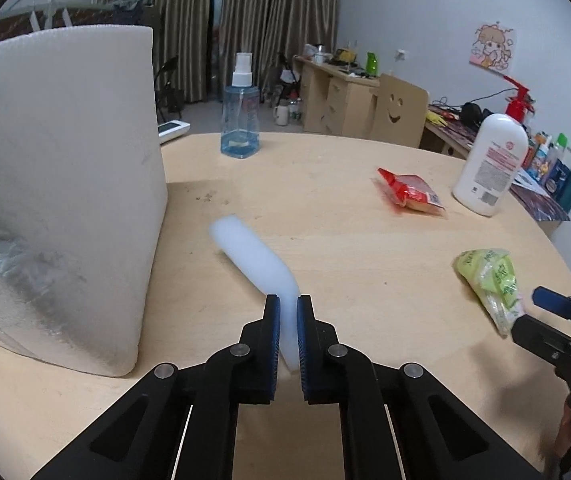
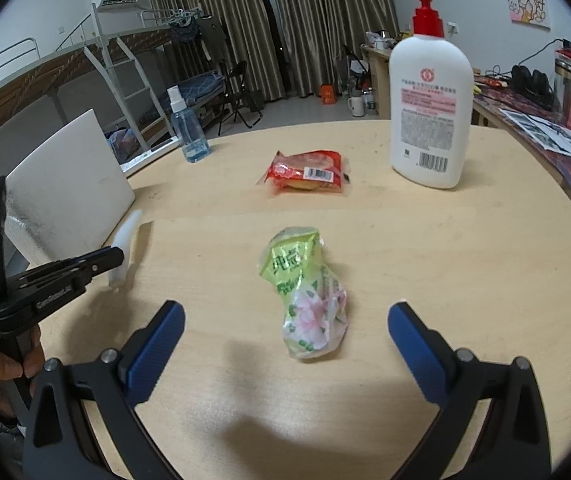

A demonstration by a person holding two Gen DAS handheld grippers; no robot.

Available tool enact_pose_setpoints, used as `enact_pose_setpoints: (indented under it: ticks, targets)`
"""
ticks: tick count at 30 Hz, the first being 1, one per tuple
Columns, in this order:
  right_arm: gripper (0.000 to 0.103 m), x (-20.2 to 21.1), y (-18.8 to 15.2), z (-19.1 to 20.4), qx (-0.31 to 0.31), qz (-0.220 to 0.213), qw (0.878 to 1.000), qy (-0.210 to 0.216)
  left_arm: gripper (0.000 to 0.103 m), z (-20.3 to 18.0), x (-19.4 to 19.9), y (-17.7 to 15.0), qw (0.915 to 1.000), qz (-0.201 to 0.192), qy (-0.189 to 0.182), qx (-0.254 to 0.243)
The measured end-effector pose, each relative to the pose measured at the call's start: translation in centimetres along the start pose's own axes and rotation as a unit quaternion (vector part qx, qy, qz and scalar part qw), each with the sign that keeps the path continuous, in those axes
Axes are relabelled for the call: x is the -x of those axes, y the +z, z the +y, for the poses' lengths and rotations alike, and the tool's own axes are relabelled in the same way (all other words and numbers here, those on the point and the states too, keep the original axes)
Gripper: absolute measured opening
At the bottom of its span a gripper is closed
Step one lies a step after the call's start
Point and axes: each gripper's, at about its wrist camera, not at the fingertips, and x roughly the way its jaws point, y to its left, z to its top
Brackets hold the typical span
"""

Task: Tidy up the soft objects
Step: 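Grasp the green snack bag with the right gripper while the left lifts the foam stick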

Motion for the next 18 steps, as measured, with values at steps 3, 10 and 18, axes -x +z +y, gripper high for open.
enact_pose_setpoints:
  ticks: [3, 10, 18]
  targets:
    - [0.103, -0.1, -0.1, 0.1, -0.001, 0.002, 1.0, 0.007, 0.009, -0.2, 0.6, -0.1, 0.9999, -0.009, -0.004, -0.007]
    - [0.089, -0.5, -0.2, -0.1, 0.001, -0.001, 1.0, -0.005, 0.009, -1.0, 1.5, -0.7, 0.9992, -0.023, -0.012, -0.031]
    - [0.05, -1.2, -0.3, -0.8, -0.012, 0.022, 1.0, -0.004, 0.009, -1.1, 1.9, -0.8, 0.9989, -0.033, -0.013, -0.03]
